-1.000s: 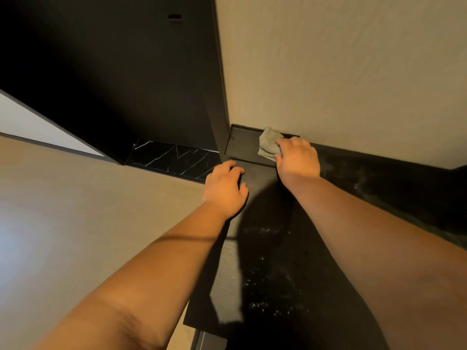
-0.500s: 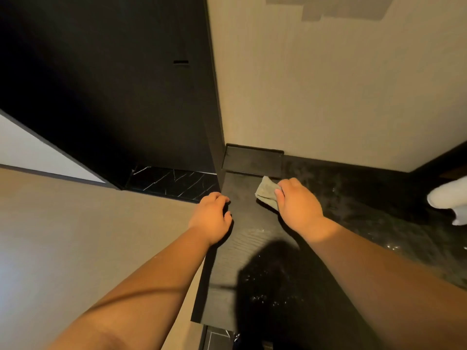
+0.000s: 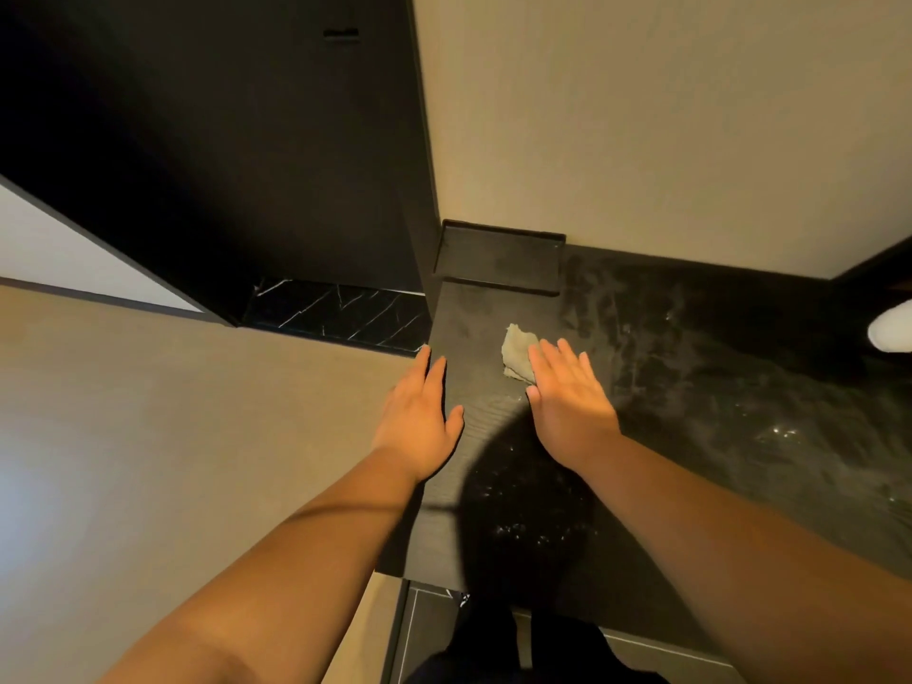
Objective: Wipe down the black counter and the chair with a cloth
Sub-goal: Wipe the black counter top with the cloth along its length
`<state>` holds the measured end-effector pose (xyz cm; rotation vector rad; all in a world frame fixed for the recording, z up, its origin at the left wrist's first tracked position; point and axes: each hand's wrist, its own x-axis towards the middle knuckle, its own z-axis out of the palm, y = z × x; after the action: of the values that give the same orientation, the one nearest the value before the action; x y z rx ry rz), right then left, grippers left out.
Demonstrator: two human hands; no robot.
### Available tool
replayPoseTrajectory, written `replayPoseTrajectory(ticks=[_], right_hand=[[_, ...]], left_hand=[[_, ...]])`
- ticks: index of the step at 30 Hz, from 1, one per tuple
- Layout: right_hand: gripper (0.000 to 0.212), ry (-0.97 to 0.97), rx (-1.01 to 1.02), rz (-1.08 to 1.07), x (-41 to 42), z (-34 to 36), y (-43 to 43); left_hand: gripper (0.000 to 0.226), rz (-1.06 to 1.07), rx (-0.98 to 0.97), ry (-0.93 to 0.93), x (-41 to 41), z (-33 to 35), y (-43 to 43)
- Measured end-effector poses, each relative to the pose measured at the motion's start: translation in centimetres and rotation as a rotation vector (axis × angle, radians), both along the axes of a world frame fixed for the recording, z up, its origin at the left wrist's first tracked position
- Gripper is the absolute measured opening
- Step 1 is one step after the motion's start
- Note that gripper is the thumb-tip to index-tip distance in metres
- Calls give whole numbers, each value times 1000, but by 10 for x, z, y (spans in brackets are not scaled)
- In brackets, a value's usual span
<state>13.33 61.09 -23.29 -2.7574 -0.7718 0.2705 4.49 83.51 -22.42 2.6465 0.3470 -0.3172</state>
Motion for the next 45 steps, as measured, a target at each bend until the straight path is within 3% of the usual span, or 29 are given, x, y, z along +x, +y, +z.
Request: replayPoseTrajectory(ticks=[8,13,17,26,31,36,39,45], right_hand=[[57,16,-4,15,38,1,23],[56,-185,-5,20,50,15,27],[42,-105,0,153,55,14,26],[67,-36,15,295,75,2,48],[69,31,22,293,66,4,52],[62,101,-54,434,47,-1,8],[67,137,-71,313,69,1,6],[67,23,-23,87,67,2,23]], left_hand=[[80,99,33,-17,13,-13,-8],[81,104,71,-30,16,-14,-9],[82,104,87,-27,17,-15,-8],[82,109,71,-54,16,-17,-7],[82,106,83,-54,15,-17,-7],[82,106,78,-71,14,-19,-7],[82,107,87,-89,14,-22,-6],[80,118,78,-88,14,-22,-7]])
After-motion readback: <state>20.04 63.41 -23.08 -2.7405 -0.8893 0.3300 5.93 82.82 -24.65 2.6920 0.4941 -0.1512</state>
